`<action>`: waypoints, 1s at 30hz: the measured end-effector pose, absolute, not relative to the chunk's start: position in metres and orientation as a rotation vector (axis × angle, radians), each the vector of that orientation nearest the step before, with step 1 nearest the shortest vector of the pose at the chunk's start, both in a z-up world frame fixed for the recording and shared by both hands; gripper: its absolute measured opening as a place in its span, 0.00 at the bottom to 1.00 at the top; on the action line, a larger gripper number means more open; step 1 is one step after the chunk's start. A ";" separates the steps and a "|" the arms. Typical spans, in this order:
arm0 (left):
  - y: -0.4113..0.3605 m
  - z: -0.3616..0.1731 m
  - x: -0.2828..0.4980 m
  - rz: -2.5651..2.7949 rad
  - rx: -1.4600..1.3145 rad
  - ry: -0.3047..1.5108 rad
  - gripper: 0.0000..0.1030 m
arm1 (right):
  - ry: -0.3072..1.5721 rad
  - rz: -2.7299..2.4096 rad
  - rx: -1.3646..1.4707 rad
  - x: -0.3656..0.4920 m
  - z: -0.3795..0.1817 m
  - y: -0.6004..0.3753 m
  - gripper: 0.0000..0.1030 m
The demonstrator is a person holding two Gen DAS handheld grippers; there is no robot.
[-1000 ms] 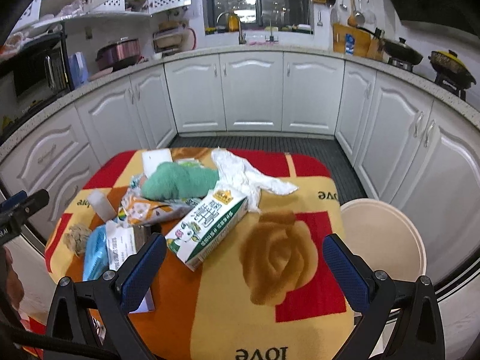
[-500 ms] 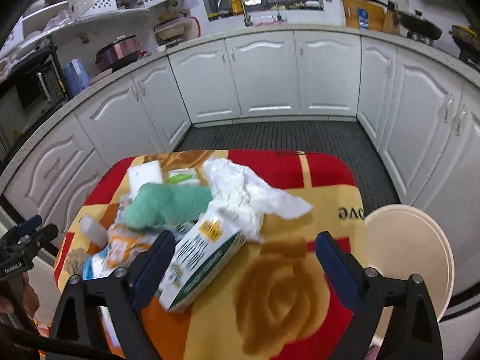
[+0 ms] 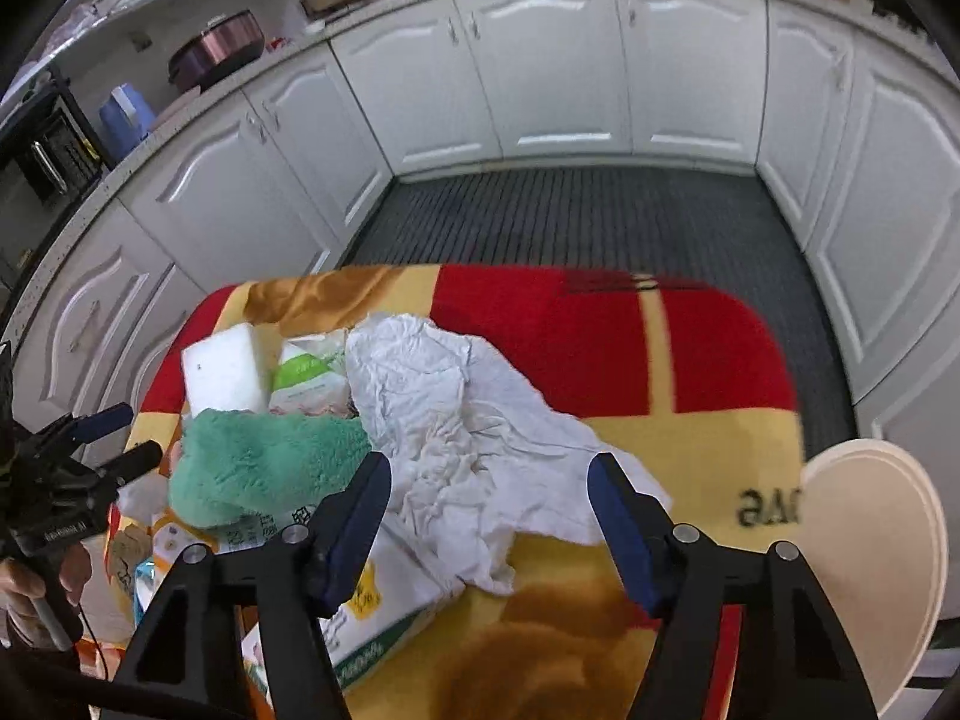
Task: Collect trash
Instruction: 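Reach the right gripper to the white tissue and close on it, then carry the white tissue with the right gripper over the beige bin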
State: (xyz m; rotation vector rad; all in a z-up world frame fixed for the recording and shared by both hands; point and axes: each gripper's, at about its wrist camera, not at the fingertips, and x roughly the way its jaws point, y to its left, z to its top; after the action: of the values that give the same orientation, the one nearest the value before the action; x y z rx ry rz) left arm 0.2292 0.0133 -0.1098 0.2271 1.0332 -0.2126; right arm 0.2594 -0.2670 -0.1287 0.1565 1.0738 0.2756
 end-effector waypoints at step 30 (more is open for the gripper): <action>0.037 -0.107 0.228 -0.192 0.102 1.082 0.13 | 1.119 0.240 0.143 0.273 -0.154 -0.248 0.61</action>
State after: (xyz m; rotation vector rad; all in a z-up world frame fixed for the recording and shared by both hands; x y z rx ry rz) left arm 0.2276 0.0373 -0.1068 0.1023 1.0816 -0.1916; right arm 0.2726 -0.2477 -0.1539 0.1432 1.1191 0.2401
